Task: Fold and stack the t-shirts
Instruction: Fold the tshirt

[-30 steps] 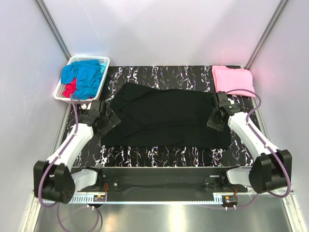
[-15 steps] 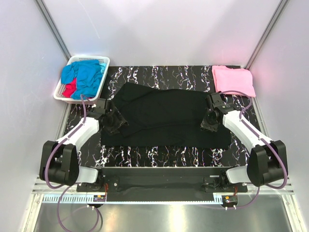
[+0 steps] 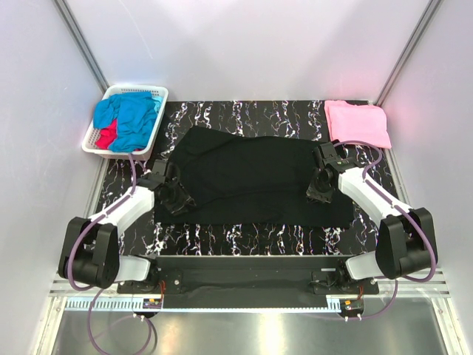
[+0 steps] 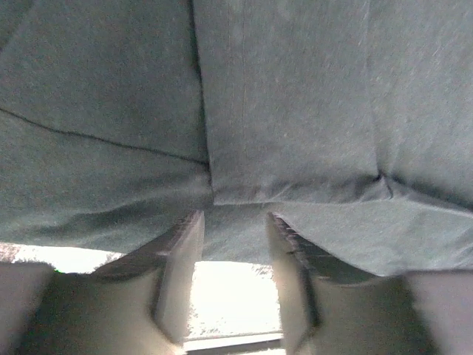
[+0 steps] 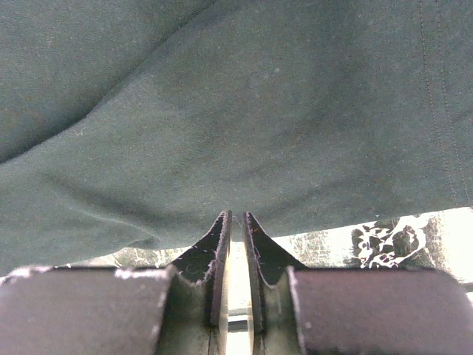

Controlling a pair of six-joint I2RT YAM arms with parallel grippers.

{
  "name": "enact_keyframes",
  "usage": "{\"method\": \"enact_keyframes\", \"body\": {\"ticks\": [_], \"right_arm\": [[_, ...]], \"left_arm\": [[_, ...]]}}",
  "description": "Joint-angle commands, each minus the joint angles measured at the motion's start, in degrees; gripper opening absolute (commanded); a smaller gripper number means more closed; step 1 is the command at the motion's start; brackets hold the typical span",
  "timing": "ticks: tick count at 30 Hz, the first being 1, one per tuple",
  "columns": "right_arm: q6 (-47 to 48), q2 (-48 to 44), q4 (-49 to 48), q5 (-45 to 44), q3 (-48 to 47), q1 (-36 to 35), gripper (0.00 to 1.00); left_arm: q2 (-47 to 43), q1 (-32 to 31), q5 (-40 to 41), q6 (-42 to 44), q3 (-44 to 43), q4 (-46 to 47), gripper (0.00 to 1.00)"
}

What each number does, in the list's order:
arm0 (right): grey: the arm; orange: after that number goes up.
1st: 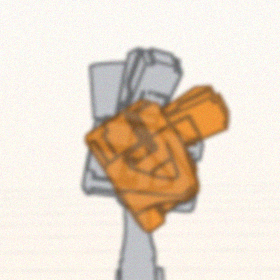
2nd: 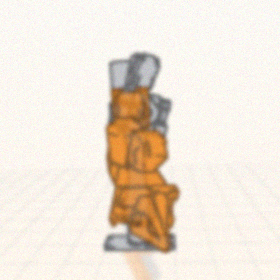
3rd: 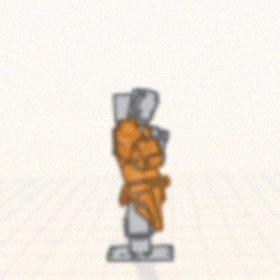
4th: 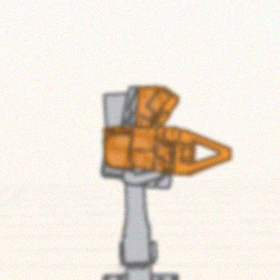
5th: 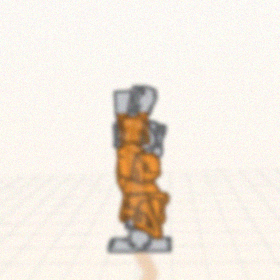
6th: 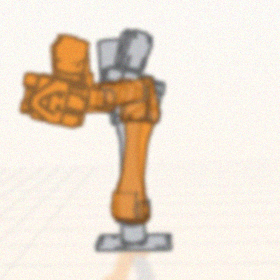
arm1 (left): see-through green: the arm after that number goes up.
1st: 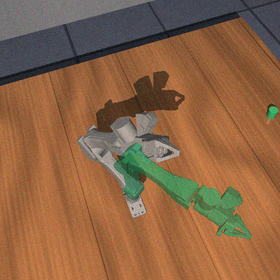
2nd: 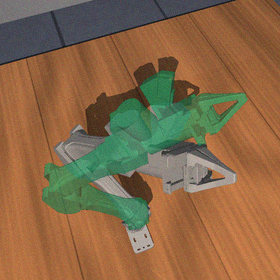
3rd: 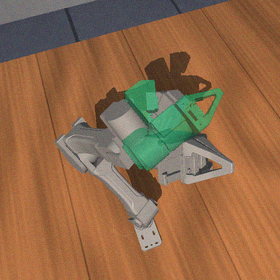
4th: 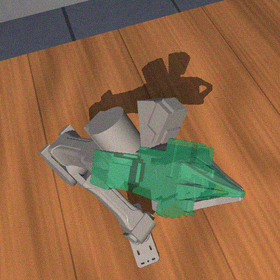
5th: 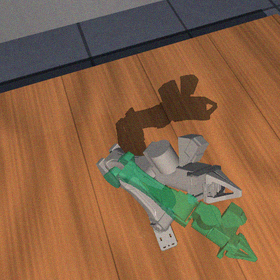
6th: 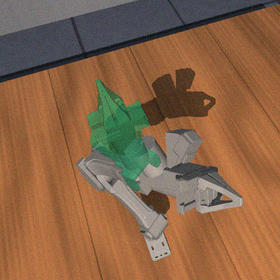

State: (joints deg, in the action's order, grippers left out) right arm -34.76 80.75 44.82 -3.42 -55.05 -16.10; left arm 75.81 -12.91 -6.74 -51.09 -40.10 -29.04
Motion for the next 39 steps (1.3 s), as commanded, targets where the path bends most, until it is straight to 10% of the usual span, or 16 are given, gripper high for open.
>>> {"method": "enact_keyframes", "body": {"ticks": [1, 39], "right_arm": [[-0.5, 0.4, -0.7, 0.0, 0.3, -0.4, 0.16], [0.0, 0.2, 0.5, -1.7, 0.3, -0.4, 0.15]], "left_arm": [[-0.1, -0.4, 1.9, -0.2, -0.2, 1.2, 0.40], [7.2, -1.3, 4.7, 0.5, -5.5, 2.0, 0.18]]}}
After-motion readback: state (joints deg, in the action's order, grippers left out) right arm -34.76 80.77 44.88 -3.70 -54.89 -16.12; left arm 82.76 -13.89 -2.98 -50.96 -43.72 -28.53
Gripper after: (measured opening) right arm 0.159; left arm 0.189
